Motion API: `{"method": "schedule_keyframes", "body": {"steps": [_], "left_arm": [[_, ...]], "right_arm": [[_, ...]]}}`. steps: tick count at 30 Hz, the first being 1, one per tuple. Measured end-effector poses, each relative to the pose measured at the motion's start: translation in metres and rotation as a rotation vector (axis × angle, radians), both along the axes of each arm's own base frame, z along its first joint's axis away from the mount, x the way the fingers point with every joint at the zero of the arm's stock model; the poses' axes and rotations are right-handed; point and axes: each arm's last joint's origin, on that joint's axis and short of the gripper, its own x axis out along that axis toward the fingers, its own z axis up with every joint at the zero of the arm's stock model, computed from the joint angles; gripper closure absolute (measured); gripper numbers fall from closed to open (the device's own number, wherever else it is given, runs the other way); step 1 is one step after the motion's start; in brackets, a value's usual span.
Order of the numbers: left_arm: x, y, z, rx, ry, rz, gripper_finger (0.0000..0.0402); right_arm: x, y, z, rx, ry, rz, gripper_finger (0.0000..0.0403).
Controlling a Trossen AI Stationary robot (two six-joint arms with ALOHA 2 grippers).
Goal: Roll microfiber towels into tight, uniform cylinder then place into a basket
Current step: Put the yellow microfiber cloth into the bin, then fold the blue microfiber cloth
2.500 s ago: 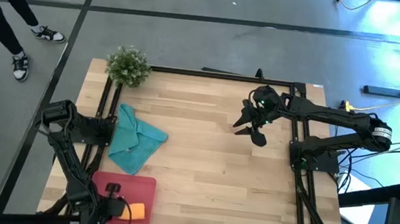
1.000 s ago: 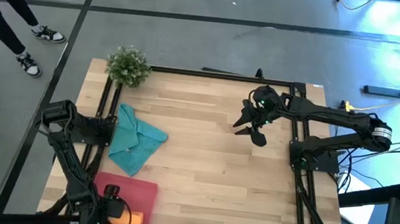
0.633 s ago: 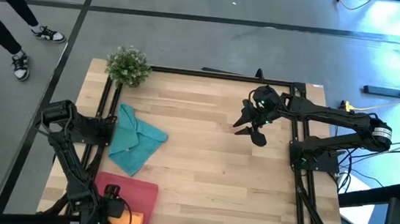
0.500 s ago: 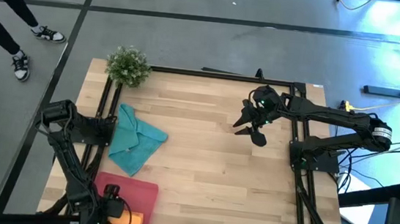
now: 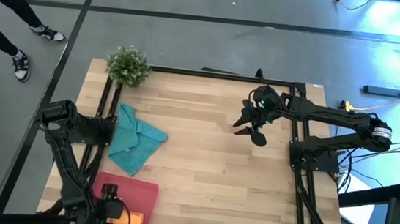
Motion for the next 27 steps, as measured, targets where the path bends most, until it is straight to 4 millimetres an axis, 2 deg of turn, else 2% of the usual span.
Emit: {"method": "schedule_keyframes", "body": {"steps": [10,17,27], "left_arm": [[0.007,0.003,0.024,0.092,-0.071,0.134,0.0120],[0.022,0.021,0.024,0.134,-0.036,0.365,0.0120],[0.036,0.057,0.025,0.394,0.010,0.427,0.0120]], "right_arm": [[0.000,0.000,0.000,0.000,0.000,0.000,0.0246],[0.000,0.000,0.000,0.000,0.000,0.000,0.0246],[0.000,0.000,0.000,0.000,0.000,0.000,0.0246]]}}
